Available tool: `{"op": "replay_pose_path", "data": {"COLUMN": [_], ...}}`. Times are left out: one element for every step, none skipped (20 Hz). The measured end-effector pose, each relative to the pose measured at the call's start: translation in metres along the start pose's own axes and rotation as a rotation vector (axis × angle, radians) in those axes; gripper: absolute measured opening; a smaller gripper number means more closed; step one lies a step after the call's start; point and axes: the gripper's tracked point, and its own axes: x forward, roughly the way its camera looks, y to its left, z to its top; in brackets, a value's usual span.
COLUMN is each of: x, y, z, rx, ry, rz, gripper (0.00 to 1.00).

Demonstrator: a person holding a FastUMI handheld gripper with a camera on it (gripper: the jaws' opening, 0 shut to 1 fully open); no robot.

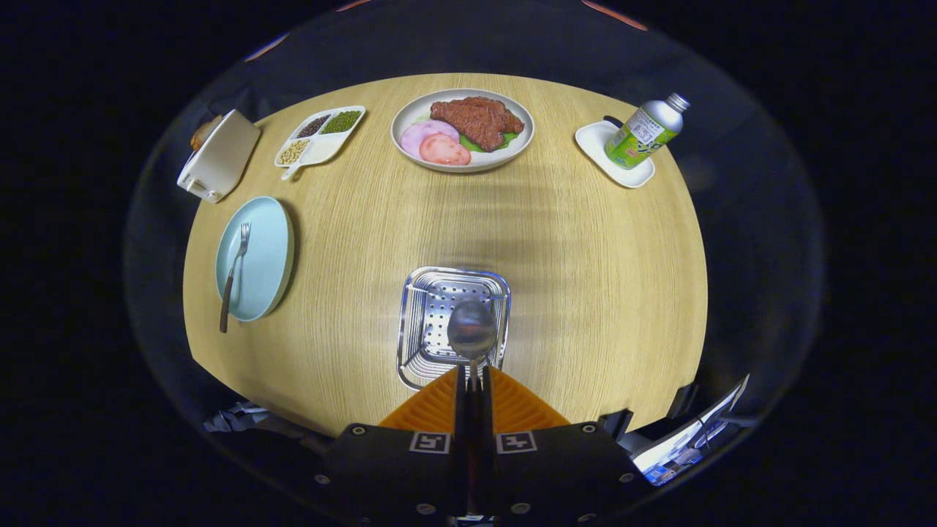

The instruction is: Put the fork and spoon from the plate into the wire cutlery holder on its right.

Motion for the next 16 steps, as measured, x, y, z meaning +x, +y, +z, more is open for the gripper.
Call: {"op": "replay_pose_path", "data": {"x": [-0.001, -0.002, -0.006, -0.011, -0.017, -0.027, -0.037, -0.049, -0.06, -0.072, -0.084, -0.097, -0.11, -0.123, -0.136, -0.146], "y": [0.001, 0.004, 0.005, 0.009, 0.012, 0.017, 0.02, 0.024, 0.028, 0.032, 0.039, 0.045, 0.052, 0.057, 0.063, 0.068], "z": [0.004, 0.01, 0.019, 0.03, 0.04, 0.053, 0.065, 0.078, 0.088, 0.096, 0.106, 0.115, 0.124, 0.131, 0.136, 0.141], "rx": [0.011, 0.031, 0.057, 0.082, 0.108, 0.127, 0.14, 0.136, 0.133, 0.13, 0.131, 0.13, 0.129, 0.123, 0.117, 0.109], "ry": [-0.014, -0.04, -0.08, -0.128, -0.184, -0.256, -0.33, -0.405, -0.472, -0.536, -0.601, -0.666, -0.733, -0.798, -0.859, -0.914], "rz": [0.005, 0.014, 0.022, 0.034, 0.05, 0.068, 0.08, 0.09, 0.089, 0.09, 0.093, 0.097, 0.1, 0.099, 0.094, 0.084], "gripper": [0.09, 0.12, 0.13, 0.14, 0.15, 0.22, 0.26, 0.34, 0.44, 0.54, 0.65, 0.75, 0.78, 0.81, 0.83, 0.83]}}
